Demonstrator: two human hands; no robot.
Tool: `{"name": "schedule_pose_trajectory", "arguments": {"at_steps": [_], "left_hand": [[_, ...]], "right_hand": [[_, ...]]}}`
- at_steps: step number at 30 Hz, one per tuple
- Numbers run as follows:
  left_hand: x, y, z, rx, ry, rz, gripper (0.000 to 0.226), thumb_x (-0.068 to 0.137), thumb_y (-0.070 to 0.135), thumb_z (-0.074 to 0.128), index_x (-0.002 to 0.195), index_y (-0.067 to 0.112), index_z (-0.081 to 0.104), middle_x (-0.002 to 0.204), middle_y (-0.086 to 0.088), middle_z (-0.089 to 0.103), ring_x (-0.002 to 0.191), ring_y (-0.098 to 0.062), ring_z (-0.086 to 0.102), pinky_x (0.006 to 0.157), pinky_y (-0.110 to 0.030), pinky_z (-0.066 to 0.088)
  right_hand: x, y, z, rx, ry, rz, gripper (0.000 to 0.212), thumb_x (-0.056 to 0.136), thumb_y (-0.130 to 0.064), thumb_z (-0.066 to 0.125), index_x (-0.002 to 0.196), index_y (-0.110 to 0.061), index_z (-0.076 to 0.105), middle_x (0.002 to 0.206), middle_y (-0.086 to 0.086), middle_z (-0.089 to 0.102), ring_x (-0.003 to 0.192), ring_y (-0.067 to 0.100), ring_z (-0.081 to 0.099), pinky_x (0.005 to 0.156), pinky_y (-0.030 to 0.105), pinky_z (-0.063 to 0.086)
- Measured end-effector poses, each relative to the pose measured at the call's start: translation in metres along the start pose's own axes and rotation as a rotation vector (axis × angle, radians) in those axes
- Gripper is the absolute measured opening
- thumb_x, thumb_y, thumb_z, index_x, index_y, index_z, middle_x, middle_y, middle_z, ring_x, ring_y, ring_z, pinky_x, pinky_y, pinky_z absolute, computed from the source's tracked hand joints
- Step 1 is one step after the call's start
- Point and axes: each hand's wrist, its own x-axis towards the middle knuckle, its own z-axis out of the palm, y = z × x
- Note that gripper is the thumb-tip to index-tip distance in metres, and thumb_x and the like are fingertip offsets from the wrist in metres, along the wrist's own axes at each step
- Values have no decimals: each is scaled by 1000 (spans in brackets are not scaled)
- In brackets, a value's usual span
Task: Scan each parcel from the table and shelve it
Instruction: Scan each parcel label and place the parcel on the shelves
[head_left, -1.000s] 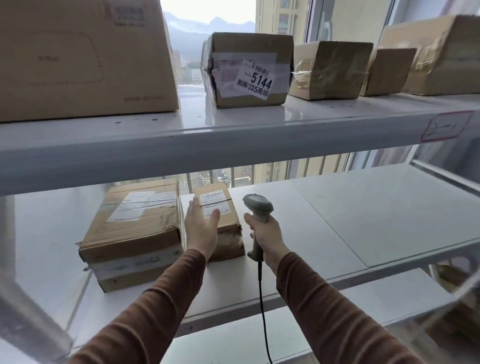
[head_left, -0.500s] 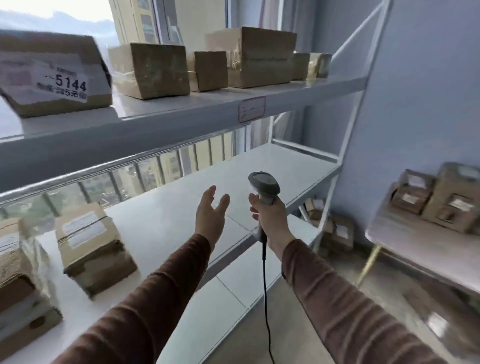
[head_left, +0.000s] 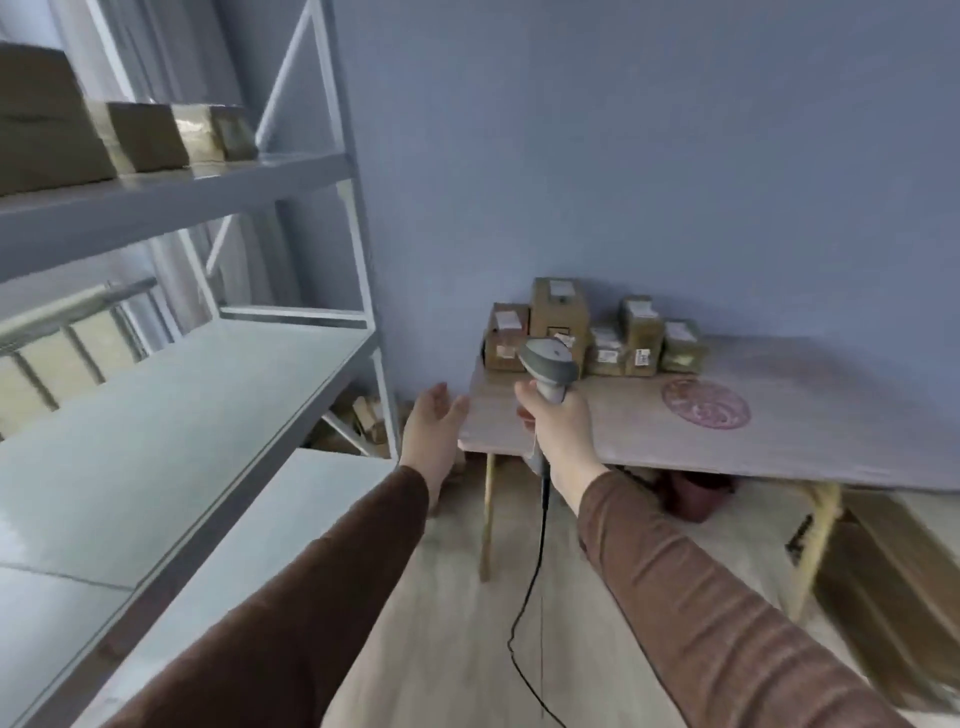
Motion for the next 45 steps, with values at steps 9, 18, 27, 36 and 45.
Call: {"name": "schedule_pose_trajectory", "arguments": {"at_steps": [9,18,27,36,45], "left_hand": [[87,9,240,13,-188,-8,60,105,37,57,157,14,38,155,-2,50,129,-12,50,109,-29,37],[148,1,398,8,-320,-62,58,105,36,57,157,15,40,155,-4,50,136,-17,50,103,-29,37],[257,-16,502,37,-384,-69,60,106,38,54,158,14,38,159,-4,46,142,-20,47,105,-29,38],[354,-37,582,79,-420,-127,57,107,39,52,156,15,39,155,-4,48,122,-13,48,98,-29,38],[424,-76,653,105,-400,-240,56,107,37,53,156,14,41,152,-6,52,120,-13,49,97,-29,38]], "right_hand": [[147,-14,-190,-62,162,-34,10,94,-20,74,87,-20,68,78,-6,70,75,14,72,75,37,56],[261,-17,-318,-135,346,-42,12,92,-21,76,99,-18,66,92,3,76,89,24,76,86,43,59],[391,-1,-375,-161,414,-64,10,93,-25,75,99,-20,68,81,-14,72,73,8,75,88,51,61],[498,15,-398,-343,432,-41,25,87,-54,74,86,-30,68,60,-5,68,55,13,65,64,45,58],[604,64,-434,-267,280,128,42,77,-57,81,102,-25,69,66,-21,59,67,5,54,65,29,42]]}}
